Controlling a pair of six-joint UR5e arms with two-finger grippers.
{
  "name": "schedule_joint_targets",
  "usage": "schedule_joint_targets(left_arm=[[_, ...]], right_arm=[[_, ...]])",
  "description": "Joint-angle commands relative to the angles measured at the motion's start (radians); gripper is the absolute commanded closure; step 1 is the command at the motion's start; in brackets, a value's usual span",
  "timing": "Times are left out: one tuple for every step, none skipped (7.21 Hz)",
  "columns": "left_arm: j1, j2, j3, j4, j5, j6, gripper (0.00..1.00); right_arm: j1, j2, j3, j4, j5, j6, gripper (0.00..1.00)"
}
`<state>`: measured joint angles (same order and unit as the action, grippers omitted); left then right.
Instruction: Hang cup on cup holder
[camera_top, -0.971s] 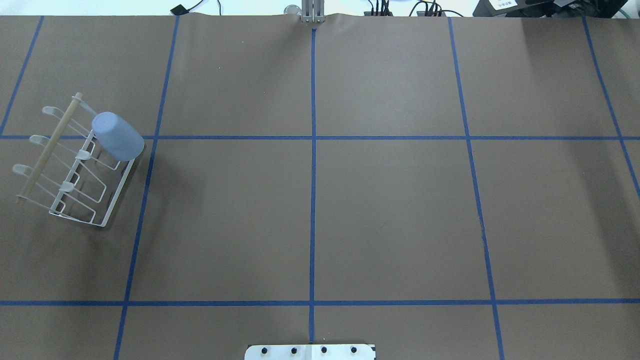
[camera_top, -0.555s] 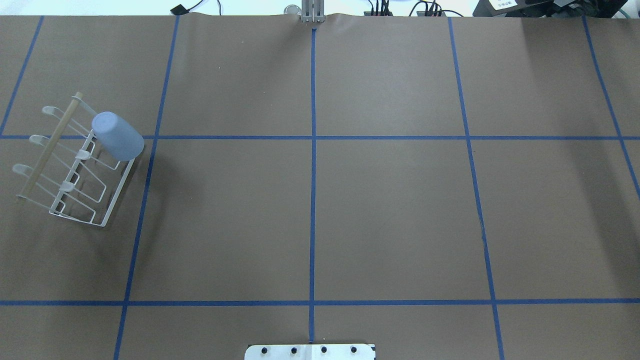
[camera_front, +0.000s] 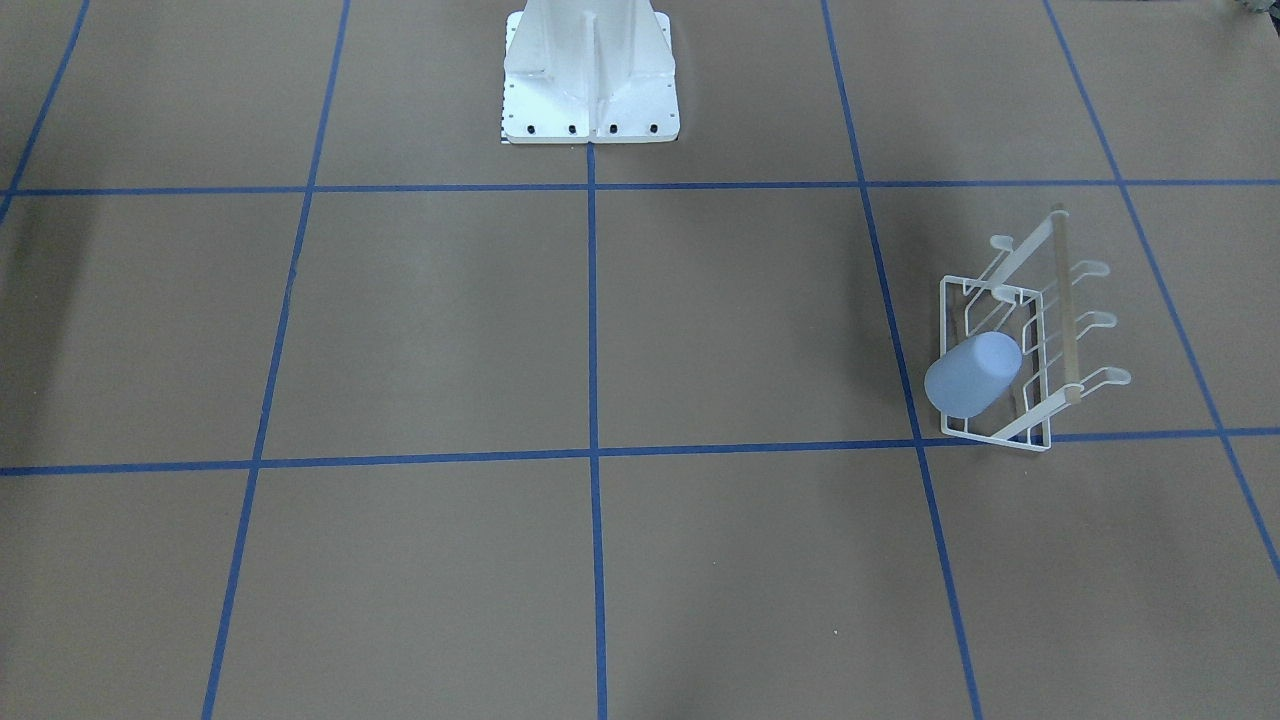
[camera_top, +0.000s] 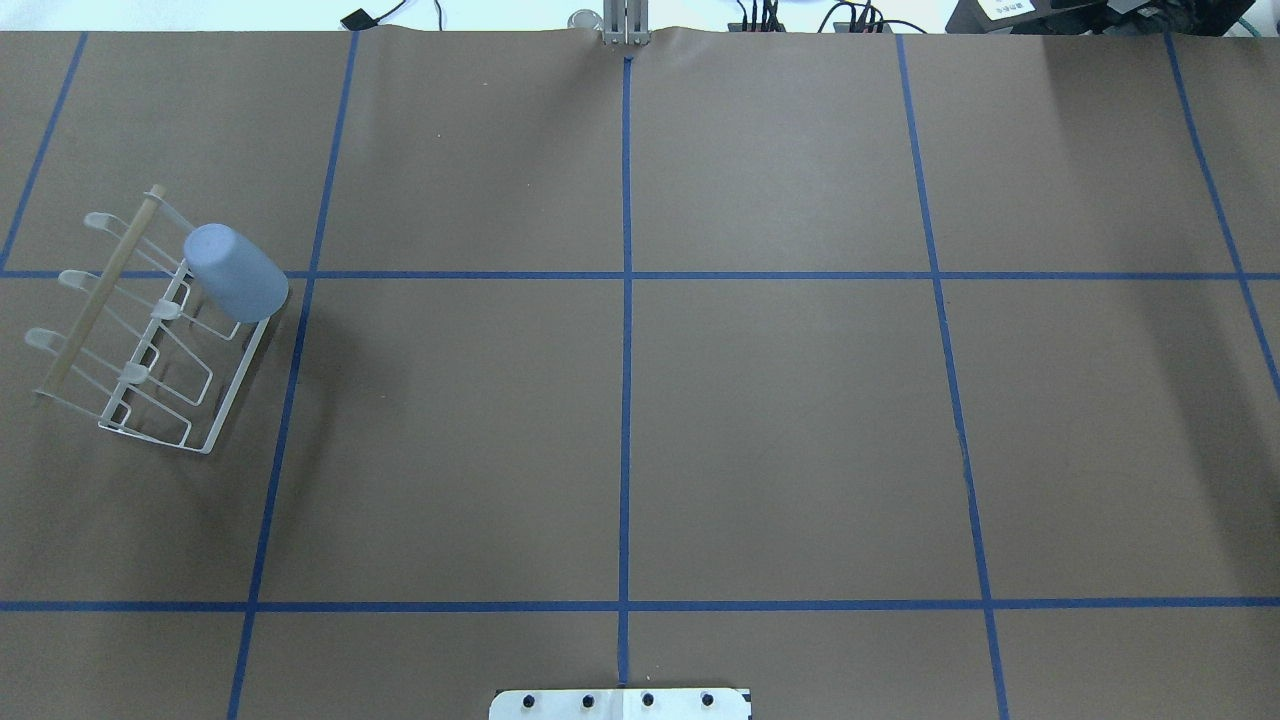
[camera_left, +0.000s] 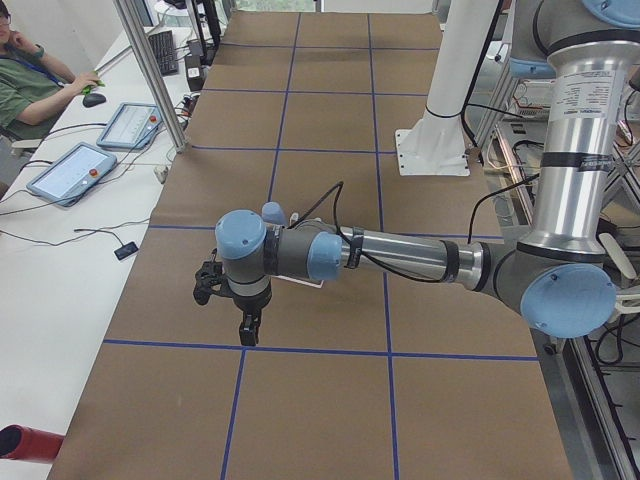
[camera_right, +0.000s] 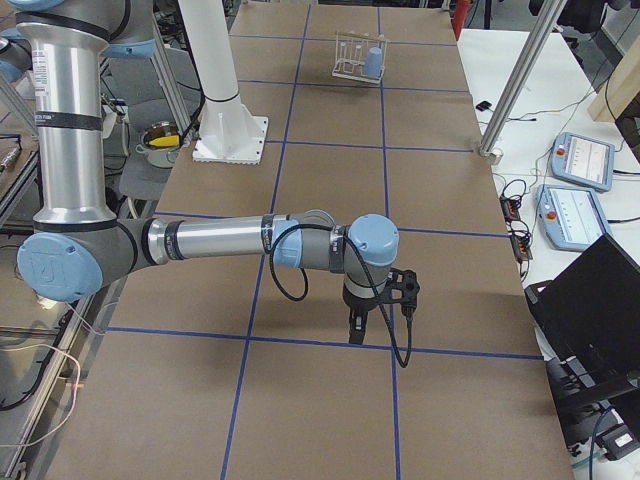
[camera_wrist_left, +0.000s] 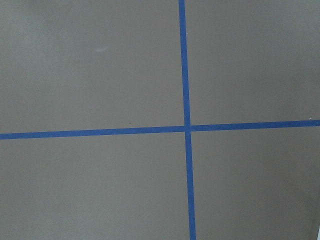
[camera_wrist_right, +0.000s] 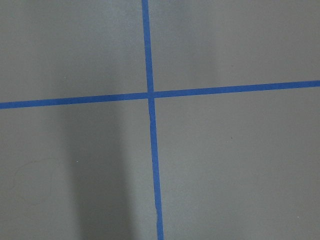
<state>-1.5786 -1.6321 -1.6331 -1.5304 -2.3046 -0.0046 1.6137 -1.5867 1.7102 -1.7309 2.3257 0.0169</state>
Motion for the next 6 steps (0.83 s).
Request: schedule_joint_targets(left_arm=[[0.000,0.000,-0.001,0.000,0.001,0.000,0.02],[0.000,0.000,0.001,0.000,0.001,0.000,0.02],[0.000,0.000,0.003,0.000,-0.001,0.000,0.02],[0.000,0.000,0.004,0.000,-0.001,0.000,0.02],[0.000,0.000,0.006,-0.007,-0.001,0.002,0.02],[0.000,0.000,0.009,-0.007,-0.001,0.002,0.02]], right_arm=[[0.000,0.002,0.002,0.001,0.001,0.000,0.00],[0.000,0.004,0.002,0.002,0.001,0.000,0.00],[0.000,0.004,0.003,0.002,0.001,0.000,0.00],[0.000,0.004,0.005,0.001,0.001,0.000,0.00],[0.000,0.002,0.009,-0.001,0.001,0.000,0.00],[0.000,0.002,0.008,-0.001,0.001,0.000,0.00]])
